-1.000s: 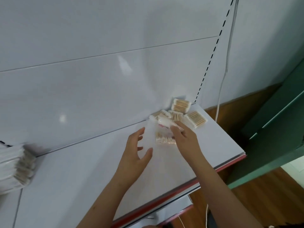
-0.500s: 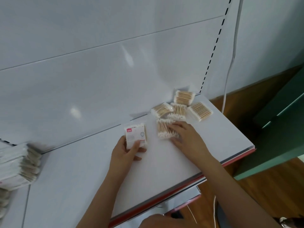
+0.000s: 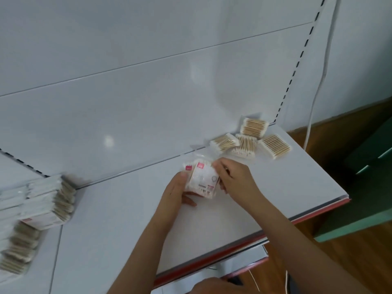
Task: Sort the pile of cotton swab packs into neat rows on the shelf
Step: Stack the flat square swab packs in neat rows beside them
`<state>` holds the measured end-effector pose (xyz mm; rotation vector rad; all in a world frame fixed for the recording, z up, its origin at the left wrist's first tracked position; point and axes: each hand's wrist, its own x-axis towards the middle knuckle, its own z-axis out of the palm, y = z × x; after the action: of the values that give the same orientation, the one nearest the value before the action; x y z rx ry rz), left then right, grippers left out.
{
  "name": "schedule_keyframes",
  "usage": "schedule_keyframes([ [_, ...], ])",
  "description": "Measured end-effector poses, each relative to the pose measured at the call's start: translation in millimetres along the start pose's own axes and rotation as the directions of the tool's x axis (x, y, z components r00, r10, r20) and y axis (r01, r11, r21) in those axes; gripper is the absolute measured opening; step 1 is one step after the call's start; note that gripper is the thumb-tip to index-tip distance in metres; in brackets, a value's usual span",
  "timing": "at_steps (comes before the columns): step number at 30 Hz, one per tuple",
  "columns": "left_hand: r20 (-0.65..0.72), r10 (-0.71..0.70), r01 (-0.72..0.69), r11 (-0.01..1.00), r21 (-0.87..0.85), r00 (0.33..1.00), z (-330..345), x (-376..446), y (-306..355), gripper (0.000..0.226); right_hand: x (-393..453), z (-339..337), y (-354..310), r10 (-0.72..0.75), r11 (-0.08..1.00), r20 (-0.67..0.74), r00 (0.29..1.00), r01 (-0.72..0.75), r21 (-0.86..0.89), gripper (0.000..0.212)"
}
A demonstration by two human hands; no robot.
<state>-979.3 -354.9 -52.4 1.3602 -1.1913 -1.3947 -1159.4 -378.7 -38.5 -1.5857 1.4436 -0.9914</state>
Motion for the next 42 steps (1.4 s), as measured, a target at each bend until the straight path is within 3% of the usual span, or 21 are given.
schedule_keyframes([
  [2, 0.037, -0.008, 0.006, 0.999, 0.051, 0.999, -4.5, -6.2, 5.2, 0.037, -1.8, 10.9, -8.9, 0.009, 0.990, -0.034, 0.999, -0.004, 0.138, 0.015],
  [4, 0.003, 0.011, -0.011, 0.999, 0.048, 1.000, -11.0, -15.5, 5.2, 0.028, -1.7, 24.9, -18.1, 0.078, 0.953, 0.001, 0.997, -0.075, 0.294, 0.019],
  [7, -0.126, 0.035, -0.037, 0.999, -0.013, 0.991, -27.4, -30.3, 2.5, 0.029, -3.7, 45.6, -29.6, 0.159, 0.947, 0.156, 0.975, -0.196, 0.256, 0.040],
  [11, -0.215, 0.100, -0.089, 0.994, 0.062, 0.971, -63.0, -54.4, 2.4, 0.029, -13.3, 77.1, -50.4, 0.047, 0.919, 0.403, 0.914, -0.197, 0.341, 0.024],
  [14, -0.283, 0.183, -0.122, 0.968, 0.220, 0.942, -98.5, -79.7, -2.7, 0.034, -13.2, 110.6, -64.2, -0.032, 0.959, 0.382, 0.923, -0.079, 0.272, 0.018],
  [16, -0.425, 0.299, -0.118, 0.908, 0.401, 0.854, -126.8, -100.0, -10.4, 0.038, -13.1, 137.9, -71.1, -0.066, 0.983, 0.344, 0.937, 0.002, 0.182, 0.013],
  [19, -0.662, 0.507, 0.014, 0.788, 0.616, 0.552, -168.3, -128.4, -23.1, 0.033, -17.5, 182.5, -78.7, -0.105, 0.981, 0.342, 0.934, 0.041, 0.189, 0.018],
  [21, -0.745, 0.550, 0.178, 0.746, 0.641, 0.379, -192.4, -142.2, -29.9, 0.036, -24.8, 214.7, -86.7, -0.138, 0.979, 0.402, 0.905, 0.064, 0.192, 0.023],
  [23, -0.780, 0.537, 0.313, 0.718, 0.622, 0.321, -214.4, -152.3, -36.9, 0.046, -34.0, 247.5, -97.2, -0.168, 0.980, 0.475, 0.864, 0.092, 0.178, 0.026],
  [26, -0.802, 0.483, 0.386, 0.705, 0.595, 0.352, -238.1, -162.7, -48.0, 0.056, -42.8, 290.4, -110.2, -0.199, 0.979, 0.411, 0.890, 0.164, 0.120, 0.023],
  [29, -0.779, 0.447, 0.294, 0.748, 0.595, 0.440, -251.5, -168.8, -58.0, 0.061, -47.1, 318.1, -114.4, -0.188, 0.982, 0.293, 0.938, 0.186, 0.032, 0.028],
  [32, -0.727, 0.463, 0.232, 0.739, 0.632, 0.507, -261.2, -173.1, -66.4, 0.064, -61.5, 330.5, -116.8, -0.170, 0.985, 0.260, 0.951, 0.154, 0.079, 0.037],
  [34, -0.714, 0.458, 0.225, 0.736, 0.639, 0.530, -265.2, -174.7, -69.8, 0.065, -71.3, 335.6, -119.5, -0.177, 0.981, 0.264, 0.948, 0.150, 0.121, 0.033],
  [36, -0.698, 0.463, 0.208, 0.732, 0.648, 0.547, -266.8, -176.7, -70.9, 0.067, -75.5, 340.1, -122.4, -0.194, 0.981, 0.255, 0.947, 0.191, 0.036, 0.022],
  [40, -0.666, 0.445, 0.195, 0.725, 0.660, 0.598, -272.5, -180.4, -70.3, 0.069, -70.6, 342.1, -124.6, -0.179, 0.963, 0.306, 0.935, 0.230, -0.139, 0.021],
  [42, -0.679, 0.453, 0.208, 0.722, 0.659, 0.578, -272.6, -183.3, -64.7, 0.069, -67.1, 337.1, -125.5, -0.157, 0.963, 0.367, 0.917, 0.225, -0.151, 0.026],
])
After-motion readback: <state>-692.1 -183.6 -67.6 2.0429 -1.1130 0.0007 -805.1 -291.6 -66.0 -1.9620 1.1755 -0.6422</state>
